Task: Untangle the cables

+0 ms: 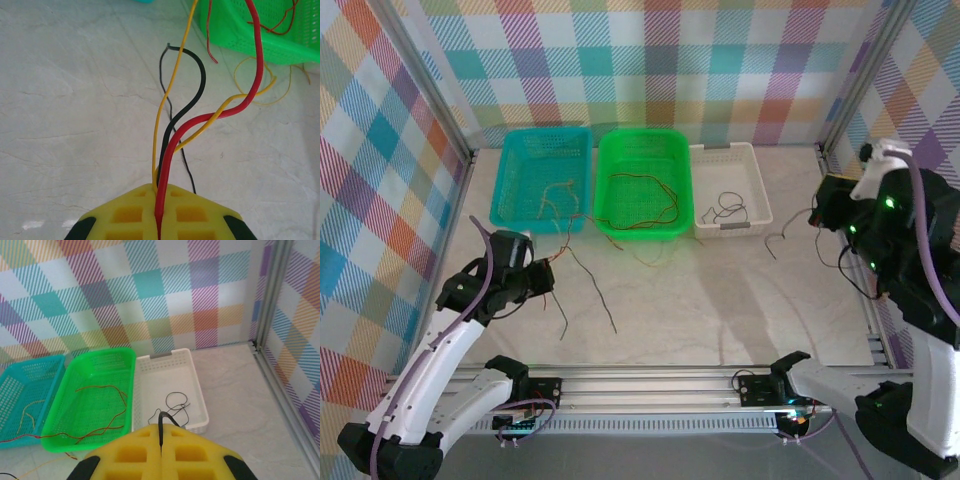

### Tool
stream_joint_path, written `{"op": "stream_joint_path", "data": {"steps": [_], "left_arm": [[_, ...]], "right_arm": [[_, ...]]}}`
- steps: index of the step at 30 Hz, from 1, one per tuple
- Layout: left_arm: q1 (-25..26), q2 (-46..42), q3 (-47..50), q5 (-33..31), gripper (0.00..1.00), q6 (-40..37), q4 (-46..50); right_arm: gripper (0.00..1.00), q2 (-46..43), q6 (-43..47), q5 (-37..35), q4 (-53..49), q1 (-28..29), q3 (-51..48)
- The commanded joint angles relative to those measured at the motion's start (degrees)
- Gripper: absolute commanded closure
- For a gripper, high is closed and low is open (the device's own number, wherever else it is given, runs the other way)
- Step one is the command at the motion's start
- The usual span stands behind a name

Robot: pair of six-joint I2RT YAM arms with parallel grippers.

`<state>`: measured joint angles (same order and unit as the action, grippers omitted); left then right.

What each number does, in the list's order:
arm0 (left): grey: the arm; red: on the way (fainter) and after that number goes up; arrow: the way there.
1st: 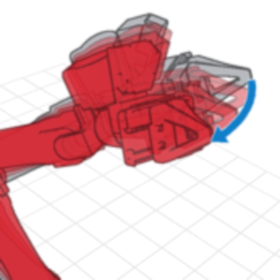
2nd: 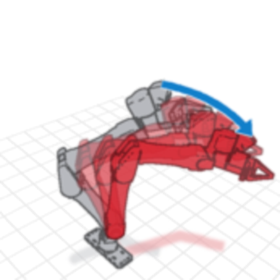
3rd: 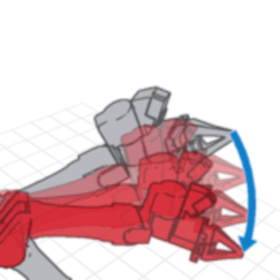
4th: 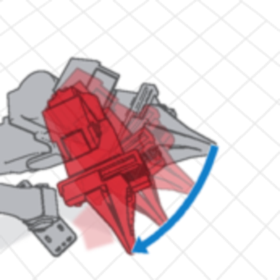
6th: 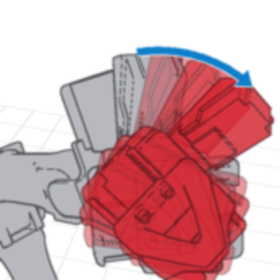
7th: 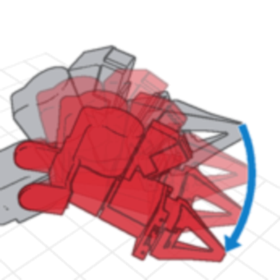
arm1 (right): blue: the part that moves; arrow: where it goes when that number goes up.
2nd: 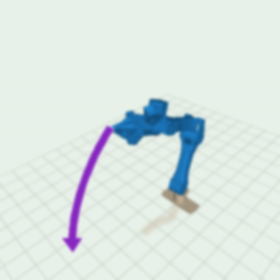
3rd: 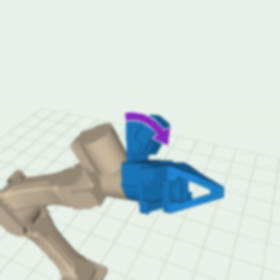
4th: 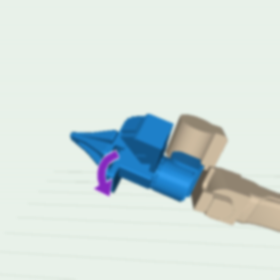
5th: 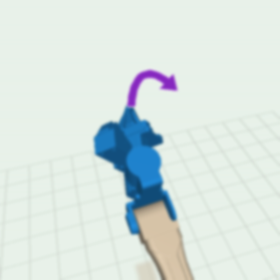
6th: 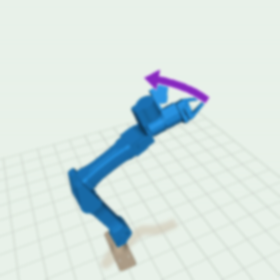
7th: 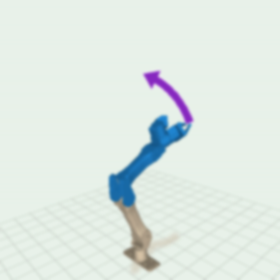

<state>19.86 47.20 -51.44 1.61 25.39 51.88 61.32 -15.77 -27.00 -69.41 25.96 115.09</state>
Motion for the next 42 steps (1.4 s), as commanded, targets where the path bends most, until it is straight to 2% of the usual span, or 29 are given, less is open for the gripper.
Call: {"op": "stream_joint_path", "data": {"steps": [1, 10, 16, 21, 24, 32, 42], "left_arm": [[0.8, 0.4, 0.6, 2.4, 1.0, -1.5, -1.9], [1.4, 1.1, 1.0, 3.5, 1.0, -2.1, -2.3], [1.6, 1.0, 1.1, 3.6, 1.0, -2.1, -2.4], [1.8, 1.1, 1.2, 3.5, 1.0, -2.1, -2.4], [1.8, 1.2, 1.3, 3.5, 1.0, -2.2, -2.4], [1.8, 1.9, 1.2, 3.7, 1.0, -2.4, -2.5], [1.8, 2.5, 1.1, 3.7, 1.0, -2.5, -2.6]], "right_arm": [[1.0, 1.5, 2.4, 2.7, 2.3, 0.3, 3.2], [1.0, 12.2, 5.1, 3.8, 5.7, 0.3, 11.0], [1.0, 21.4, 6.7, 4.5, 6.3, 0.1, 21.2], [1.0, 30.6, 7.4, 8.1, 5.7, -0.4, 31.8], [1.0, 34.7, 6.9, 11.7, 6.0, -2.0, 34.8], [1.0, 39.8, 2.1, 25.9, 7.0, -9.1, 38.4], [1.0, 40.3, 0.0, 29.6, 12.8, -12.7, 39.8]]}}
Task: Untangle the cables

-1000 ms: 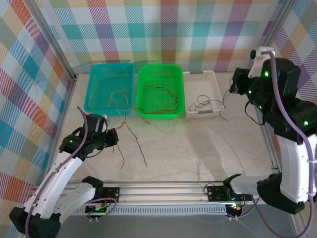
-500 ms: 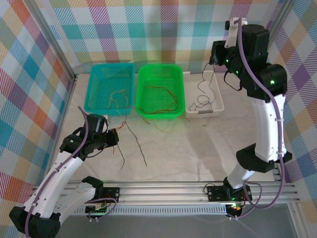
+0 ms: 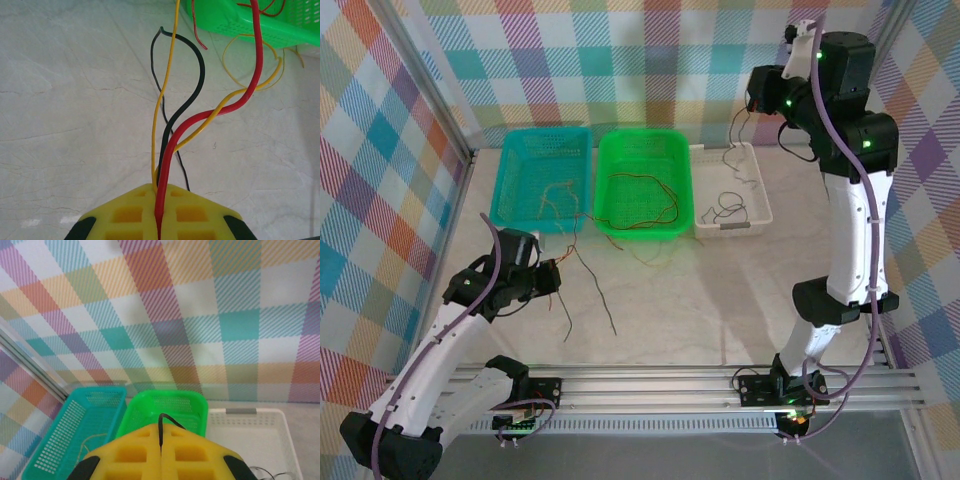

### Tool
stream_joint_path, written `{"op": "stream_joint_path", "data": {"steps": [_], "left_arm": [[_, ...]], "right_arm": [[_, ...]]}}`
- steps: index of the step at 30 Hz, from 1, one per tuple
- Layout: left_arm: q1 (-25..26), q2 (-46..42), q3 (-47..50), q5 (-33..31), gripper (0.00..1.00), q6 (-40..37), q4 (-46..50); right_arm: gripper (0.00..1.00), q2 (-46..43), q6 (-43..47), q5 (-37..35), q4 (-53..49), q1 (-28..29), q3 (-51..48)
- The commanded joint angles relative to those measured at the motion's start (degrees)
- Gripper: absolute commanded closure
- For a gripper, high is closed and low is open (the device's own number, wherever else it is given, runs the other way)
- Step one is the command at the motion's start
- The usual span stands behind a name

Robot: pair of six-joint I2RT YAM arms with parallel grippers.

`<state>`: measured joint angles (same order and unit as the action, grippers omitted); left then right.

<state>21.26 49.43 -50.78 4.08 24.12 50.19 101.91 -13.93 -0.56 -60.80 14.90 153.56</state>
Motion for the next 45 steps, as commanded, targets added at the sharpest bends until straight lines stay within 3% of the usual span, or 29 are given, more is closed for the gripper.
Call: {"op": "stream_joint_path", "data": {"steps": [1, 17, 32, 45], "left_arm": [[0.3, 0.2, 0.4, 1.2, 1.0, -1.3, -0.9], [0.4, -0.2, 0.4, 1.0, 1.0, -1.4, -0.9], [0.4, -1.0, 0.7, 2.9, 1.0, -1.6, -1.6], [0.5, -1.4, 0.9, 4.1, 1.0, -1.8, -2.0]], "right_arm": [[1.0, 0.3, -2.2, 3.4, 4.3, -2.0, 1.2], [1.0, 7.4, -1.5, 3.2, 1.5, -3.8, -1.9], [1.0, 5.4, -4.5, 2.3, 8.3, -3.8, -30.9], [1.0, 17.2, -7.6, 1.2, 4.1, -5.1, -32.1]]}}
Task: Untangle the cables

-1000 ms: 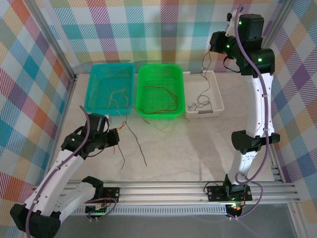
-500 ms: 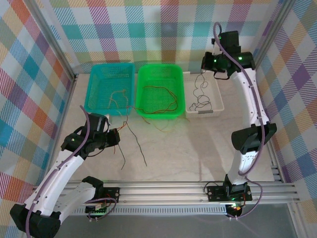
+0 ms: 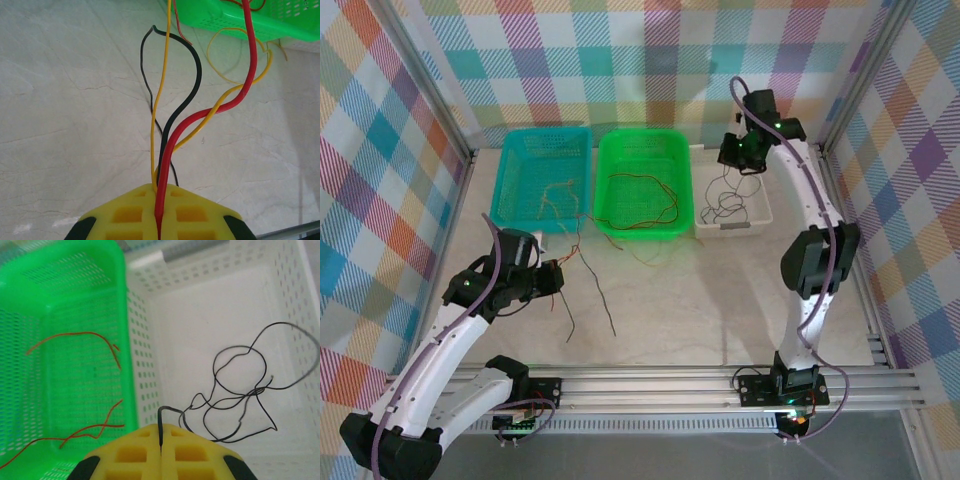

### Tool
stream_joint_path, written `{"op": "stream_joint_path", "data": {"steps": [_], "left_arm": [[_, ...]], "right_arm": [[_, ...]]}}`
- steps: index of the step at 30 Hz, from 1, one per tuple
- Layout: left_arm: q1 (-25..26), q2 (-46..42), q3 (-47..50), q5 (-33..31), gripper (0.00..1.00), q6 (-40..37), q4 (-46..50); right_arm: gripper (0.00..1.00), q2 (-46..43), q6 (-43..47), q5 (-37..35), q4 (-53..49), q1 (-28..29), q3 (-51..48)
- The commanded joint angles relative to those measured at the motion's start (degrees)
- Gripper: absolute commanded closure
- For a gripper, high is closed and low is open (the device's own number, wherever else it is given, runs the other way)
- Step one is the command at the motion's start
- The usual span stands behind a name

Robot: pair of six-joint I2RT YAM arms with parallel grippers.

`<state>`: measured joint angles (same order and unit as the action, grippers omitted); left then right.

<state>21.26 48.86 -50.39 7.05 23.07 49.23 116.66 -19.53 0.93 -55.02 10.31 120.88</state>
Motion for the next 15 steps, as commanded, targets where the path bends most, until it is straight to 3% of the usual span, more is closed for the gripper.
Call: {"op": "stream_joint_path", "data": {"steps": [1, 15], "left_arm": [[0.5, -0.8, 0.5, 1.1, 1.0, -0.8, -1.0], [0.6, 0.1, 0.6, 1.8, 1.0, -0.8, -1.3]], "right_arm": [[1.0, 3.3, -2.3, -0.3, -2.1, -0.5, 0.8], [0.96, 6.2, -3.0, -0.8, -4.4, -0.5, 0.0]]}}
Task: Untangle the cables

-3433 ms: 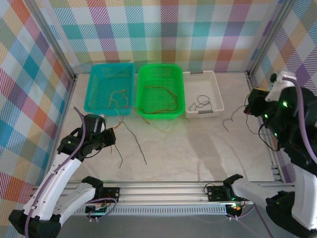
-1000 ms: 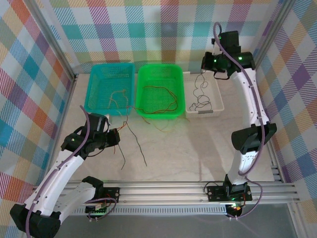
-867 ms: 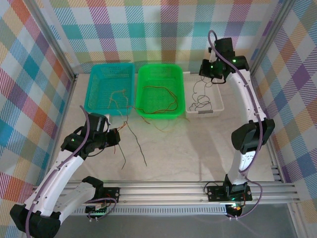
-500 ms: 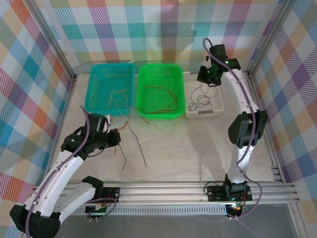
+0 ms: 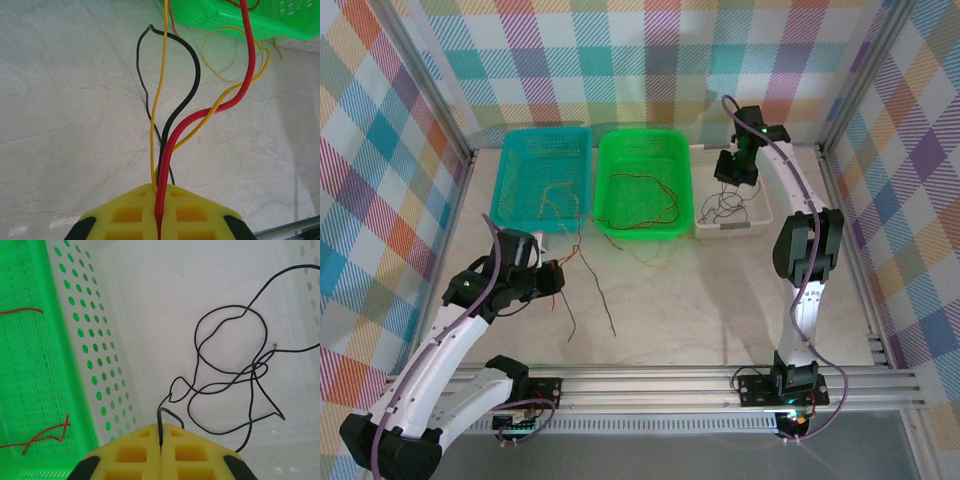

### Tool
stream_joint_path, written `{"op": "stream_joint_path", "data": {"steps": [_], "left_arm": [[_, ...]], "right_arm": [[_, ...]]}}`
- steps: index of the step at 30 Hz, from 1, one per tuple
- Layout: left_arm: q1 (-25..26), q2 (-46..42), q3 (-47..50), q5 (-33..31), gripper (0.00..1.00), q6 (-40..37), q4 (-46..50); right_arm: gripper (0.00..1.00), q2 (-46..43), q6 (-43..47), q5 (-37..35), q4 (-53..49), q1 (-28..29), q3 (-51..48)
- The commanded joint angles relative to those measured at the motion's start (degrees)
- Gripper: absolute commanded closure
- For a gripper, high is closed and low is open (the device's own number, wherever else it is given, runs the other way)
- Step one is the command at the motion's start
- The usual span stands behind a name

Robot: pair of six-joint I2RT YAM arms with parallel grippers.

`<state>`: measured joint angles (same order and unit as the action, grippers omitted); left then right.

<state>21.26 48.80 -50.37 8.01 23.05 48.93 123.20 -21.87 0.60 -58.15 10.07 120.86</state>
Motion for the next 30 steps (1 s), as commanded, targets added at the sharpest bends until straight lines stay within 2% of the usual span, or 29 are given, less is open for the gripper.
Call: {"op": "stream_joint_path", "data": {"steps": [1, 10, 16, 22, 26, 30], "left_arm": [[0.6, 0.2, 0.6, 0.8, 1.0, -0.8, -1.0], [0.9, 0.0, 0.6, 0.5, 1.0, -0.8, -1.1], [1.4, 0.2, 0.7, 1.1, 1.0, -0.8, -1.2], [2.6, -0.1, 0.6, 1.2, 1.0, -0.9, -1.4], [4.3, -0.4, 0.3, 1.6, 1.0, -0.6, -1.8], [7.6, -0.5, -0.3, 1.5, 1.0, 0.0, -2.2]], "right_arm": [[0.95, -0.8, -0.6, -0.3, -0.8, -0.3, -0.7], [0.84, -1.9, -0.2, 0.5, 0.4, -0.2, -2.2], [0.6, -5.0, -0.2, 1.2, 1.2, -0.2, -3.3], [0.46, -12.1, -0.1, 1.6, 1.8, -0.2, -3.4], [0.4, -21.8, -0.2, 8.2, 7.7, 0.9, -11.6], [0.33, -33.7, -0.3, 22.6, 20.4, 4.9, -29.1]]}}
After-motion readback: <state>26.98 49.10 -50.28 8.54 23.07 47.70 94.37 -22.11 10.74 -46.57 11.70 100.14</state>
